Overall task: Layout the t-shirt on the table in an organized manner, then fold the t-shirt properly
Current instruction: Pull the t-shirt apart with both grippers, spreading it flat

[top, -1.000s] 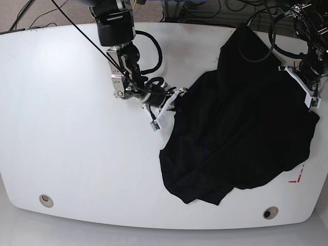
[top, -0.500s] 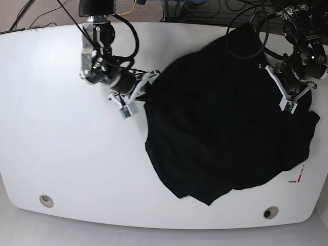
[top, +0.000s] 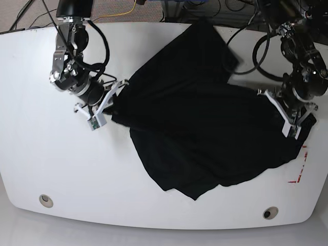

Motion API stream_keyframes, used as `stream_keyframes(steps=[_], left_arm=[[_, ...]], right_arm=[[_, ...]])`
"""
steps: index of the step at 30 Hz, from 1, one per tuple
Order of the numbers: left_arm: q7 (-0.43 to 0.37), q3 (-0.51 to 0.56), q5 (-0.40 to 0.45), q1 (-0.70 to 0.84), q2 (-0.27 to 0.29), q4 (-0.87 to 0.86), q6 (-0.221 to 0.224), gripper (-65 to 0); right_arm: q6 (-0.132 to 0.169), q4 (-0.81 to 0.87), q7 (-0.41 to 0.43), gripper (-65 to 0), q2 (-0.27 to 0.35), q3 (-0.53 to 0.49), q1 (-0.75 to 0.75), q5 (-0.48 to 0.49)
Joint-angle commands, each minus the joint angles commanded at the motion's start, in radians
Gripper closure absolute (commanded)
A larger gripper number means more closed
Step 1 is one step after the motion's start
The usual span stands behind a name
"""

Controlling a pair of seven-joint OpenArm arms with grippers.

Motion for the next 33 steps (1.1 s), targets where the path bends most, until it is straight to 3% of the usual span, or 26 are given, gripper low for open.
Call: stream_keyframes(steps=[7,12,20,28,33], left_arm=[[0.0,0.0,0.006,-0.221,0.083,0.0,0.002,0.0],[0.0,0.0,0.008,-0.396,0.12,-0.003,0.041,0.0],[0.0,0.0,0.049,-0.715,0.163,-0.008,0.048,0.0],[-0.006,0.035,0.115,-1.068,0.184,-0.117,0.048,0.0],[-0.08,0.044,0.117,-1.246,0.213,-0.256,0.048,0.0]], right_arm=[[0.0,-0.126,-0.002,0.0,0.112,0.0,0.17,0.149],[0.0,-0.219,-0.002,0.0,0.186,0.0,0.31,0.222],[0.003,-0.371,-0.048,0.0,0.295,-0.02,0.594,0.301],[0.049,-0.537,-0.06,0.0,0.414,-0.17,1.003,0.338],[0.075,-0.617,-0.06,0.0,0.453,-0.287,1.255,0.333]])
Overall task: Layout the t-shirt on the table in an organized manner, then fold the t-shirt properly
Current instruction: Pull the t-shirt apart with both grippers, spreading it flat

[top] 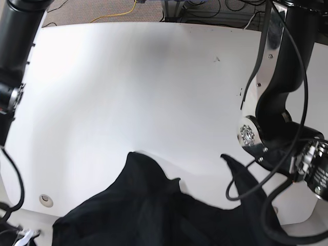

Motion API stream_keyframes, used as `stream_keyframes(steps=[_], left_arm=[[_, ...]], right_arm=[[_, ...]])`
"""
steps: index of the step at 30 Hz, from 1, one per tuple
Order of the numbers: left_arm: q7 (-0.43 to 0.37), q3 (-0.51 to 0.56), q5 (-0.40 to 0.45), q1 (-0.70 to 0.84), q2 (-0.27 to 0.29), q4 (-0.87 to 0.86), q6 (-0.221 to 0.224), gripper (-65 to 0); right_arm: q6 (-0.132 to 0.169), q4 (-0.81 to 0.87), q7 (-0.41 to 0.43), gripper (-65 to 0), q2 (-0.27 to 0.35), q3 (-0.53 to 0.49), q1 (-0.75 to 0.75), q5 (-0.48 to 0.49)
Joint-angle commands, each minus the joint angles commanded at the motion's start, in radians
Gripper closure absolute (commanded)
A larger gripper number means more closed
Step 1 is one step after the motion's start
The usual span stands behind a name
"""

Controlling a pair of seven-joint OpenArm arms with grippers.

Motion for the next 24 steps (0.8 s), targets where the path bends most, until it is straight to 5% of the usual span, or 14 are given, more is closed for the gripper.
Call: stream_keyframes(steps=[7,14,19,24], left_arm=[[-0.114,0.0,-0.006,-0.16,0.009,-0.25,0.0,0.0],[-0.124,0.012,-0.008,-0.164,0.008,-0.284,-0.008,0.0],[-0.066,0.054,-0.008,-0.048,-0.009,-0.176,-0.014,0.0],[0.012,0.077,-0.008,0.11,-0.035,-0.048,-0.032,0.0]], right_arm=[[0.023,-0.087,0.0,0.0,0.037,-0.129,0.212,0.002],[0.029,-0.08,-0.046,0.0,0.084,-0.135,0.199,0.006],[0.048,-0.008,-0.066,0.0,0.15,-0.086,0.04,0.071],[0.02,0.089,-0.071,0.0,0.19,0.052,-0.224,0.167]])
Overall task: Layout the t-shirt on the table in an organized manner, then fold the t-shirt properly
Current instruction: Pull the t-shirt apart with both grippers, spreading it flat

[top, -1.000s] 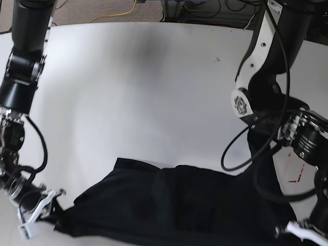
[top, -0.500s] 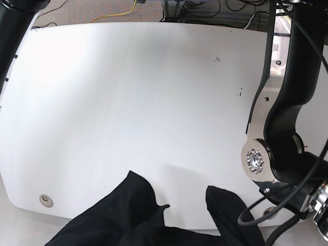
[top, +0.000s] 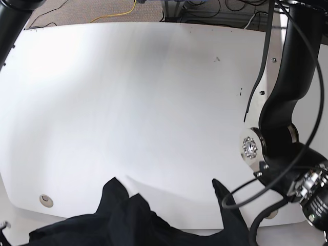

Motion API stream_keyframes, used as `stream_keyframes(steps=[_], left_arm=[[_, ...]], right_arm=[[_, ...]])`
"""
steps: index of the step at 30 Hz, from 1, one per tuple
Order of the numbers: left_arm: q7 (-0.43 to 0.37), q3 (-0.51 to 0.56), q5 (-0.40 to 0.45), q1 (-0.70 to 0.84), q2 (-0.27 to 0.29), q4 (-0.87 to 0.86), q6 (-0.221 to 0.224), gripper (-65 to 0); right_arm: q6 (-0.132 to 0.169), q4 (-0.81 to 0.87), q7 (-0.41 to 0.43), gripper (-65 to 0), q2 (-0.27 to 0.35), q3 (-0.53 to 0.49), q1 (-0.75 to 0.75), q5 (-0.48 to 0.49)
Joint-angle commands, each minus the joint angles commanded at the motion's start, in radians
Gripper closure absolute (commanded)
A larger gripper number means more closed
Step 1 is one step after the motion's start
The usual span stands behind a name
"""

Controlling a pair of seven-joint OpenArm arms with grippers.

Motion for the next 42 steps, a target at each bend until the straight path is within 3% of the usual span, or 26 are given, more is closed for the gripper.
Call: stream_keyframes(steps=[6,10,13,21,26,31,36,42], left_arm=[[0.084,0.005,-0.002,0.258,-0.035,0.172,-0.049,0.0],[0.11,0.029,-0.002,0.5,-0.077,0.238,-0.087,0.0],[0.109,0.029,-0.002,0.658,-0.106,0.273,-0.109,0.0],[0.111,0.028,-0.003,0.987,-0.141,0.299,-0.164,0.0],[0.106,0.026,-0.002,1.131,-0.181,0.301,-0.169,0.0],[0.109,0.025,-0.002,1.231,-0.184,0.301,-0.169,0.0],[0.109,0.02,0.0,1.33,-0.224,0.301,-0.167,0.0],[0.107,-0.041,0.003,1.455,-0.233,0.301,-0.167,0.0]], right_arm=[[-0.021,0.152,0.0,0.0,0.003,0.219,-0.425,0.057],[-0.021,0.261,0.0,0.0,-0.087,0.404,-0.74,0.055],[-0.02,0.315,0.0,0.0,-0.137,0.454,-0.878,0.054],[-0.014,0.379,0.0,0.0,-0.258,0.473,-1.134,0.051],[-0.015,0.408,0.002,0.0,-0.298,0.466,-1.223,0.049],[-0.018,0.41,0.002,0.0,-0.31,0.465,-1.287,0.049],[-0.02,0.417,0.002,0.0,-0.311,0.463,-1.355,0.049],[-0.02,0.437,0.002,0.0,-0.311,0.451,-1.444,0.049]])
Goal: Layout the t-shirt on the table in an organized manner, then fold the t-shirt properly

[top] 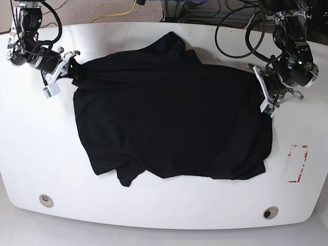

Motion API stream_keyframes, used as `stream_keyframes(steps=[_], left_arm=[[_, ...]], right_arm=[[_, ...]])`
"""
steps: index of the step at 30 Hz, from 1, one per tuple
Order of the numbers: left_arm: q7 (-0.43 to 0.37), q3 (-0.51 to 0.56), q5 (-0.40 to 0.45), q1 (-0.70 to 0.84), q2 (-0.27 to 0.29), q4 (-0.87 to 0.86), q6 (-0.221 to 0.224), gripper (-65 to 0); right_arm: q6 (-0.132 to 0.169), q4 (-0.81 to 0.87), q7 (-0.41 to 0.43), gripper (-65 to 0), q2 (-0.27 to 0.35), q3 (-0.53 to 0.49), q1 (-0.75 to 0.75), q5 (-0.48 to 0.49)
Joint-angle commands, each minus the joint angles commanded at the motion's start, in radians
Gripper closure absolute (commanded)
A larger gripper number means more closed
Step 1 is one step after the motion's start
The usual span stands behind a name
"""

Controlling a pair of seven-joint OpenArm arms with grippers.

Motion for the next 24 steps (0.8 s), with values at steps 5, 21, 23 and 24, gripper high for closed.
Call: stream_keyframes(steps=[5,21,23,24], left_arm=[[-0.002,-0.044,0.003,0.066,-0.028,-0.002,0.003,0.0],[0.004,-0.1,0.041,0.164,-0.043,-0.002,0.003,0.0],[0.002,-0.1,0.049,0.164,-0.041,-0.002,-0.002,0.0],[0.0,-0.1,0.051,0.164,-0.041,-0.002,-0.002,0.0]], right_arm=[[0.0,0.026,0.0,0.0,0.0,-0.006,-0.055,0.0],[-0.002,0.064,0.0,0.0,-0.063,-0.009,-0.115,-0.026],[-0.002,0.077,0.0,0.0,-0.066,-0.009,-0.117,-0.055],[-0.002,0.08,0.0,0.0,-0.071,-0.009,-0.117,-0.068]])
